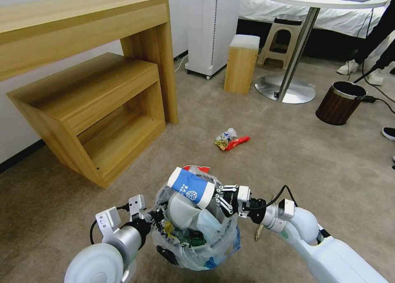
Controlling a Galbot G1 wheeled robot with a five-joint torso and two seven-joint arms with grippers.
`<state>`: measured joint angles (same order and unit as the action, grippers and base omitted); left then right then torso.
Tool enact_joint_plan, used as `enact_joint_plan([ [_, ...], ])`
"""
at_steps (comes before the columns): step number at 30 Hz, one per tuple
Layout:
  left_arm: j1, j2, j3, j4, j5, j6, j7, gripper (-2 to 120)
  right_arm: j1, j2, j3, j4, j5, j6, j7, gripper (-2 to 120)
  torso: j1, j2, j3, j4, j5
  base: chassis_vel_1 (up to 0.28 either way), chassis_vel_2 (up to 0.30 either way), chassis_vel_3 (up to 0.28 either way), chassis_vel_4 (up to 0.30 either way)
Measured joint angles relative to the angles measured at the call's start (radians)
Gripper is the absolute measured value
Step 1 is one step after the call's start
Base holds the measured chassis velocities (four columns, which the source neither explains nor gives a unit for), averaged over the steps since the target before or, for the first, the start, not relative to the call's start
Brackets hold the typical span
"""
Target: Pick up the trash bin and place the garbage on the floor into it.
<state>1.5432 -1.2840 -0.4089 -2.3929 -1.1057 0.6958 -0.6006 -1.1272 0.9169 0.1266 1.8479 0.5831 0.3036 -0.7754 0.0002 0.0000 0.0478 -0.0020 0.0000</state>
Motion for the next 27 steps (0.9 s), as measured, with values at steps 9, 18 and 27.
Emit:
enact_joint_plan([
  [9, -0.006, -0.001, -0.001, -0.002, 0.002, 0.001, -0.001, 1, -0.028, -0.019, 0.019, 0.005, -0.014, -0.002, -0.038, 27, 0.0, 0.0, 0.0, 0.0, 0.0, 0.0, 0.0, 0.0, 0.0],
  [18, -0.017, 0.005, -0.046, 0.0, -0.005, 0.001, -0.001, 1, -0.063, -0.031, 0.076, 0.046, -0.016, 0.009, 0.028, 69, 0.0, 0.0, 0.0, 0.0, 0.0, 0.0, 0.0, 0.0, 0.0],
  [27, -0.035, 0.036, -0.146, 0.009, -0.019, -0.003, -0.008, 1, -0.121, -0.034, 0.151, 0.145, -0.059, -0.073, 0.478, 99, 0.0, 0.0, 0.0, 0.0, -0.0001, 0.0, 0.0, 0.0, 0.0],
])
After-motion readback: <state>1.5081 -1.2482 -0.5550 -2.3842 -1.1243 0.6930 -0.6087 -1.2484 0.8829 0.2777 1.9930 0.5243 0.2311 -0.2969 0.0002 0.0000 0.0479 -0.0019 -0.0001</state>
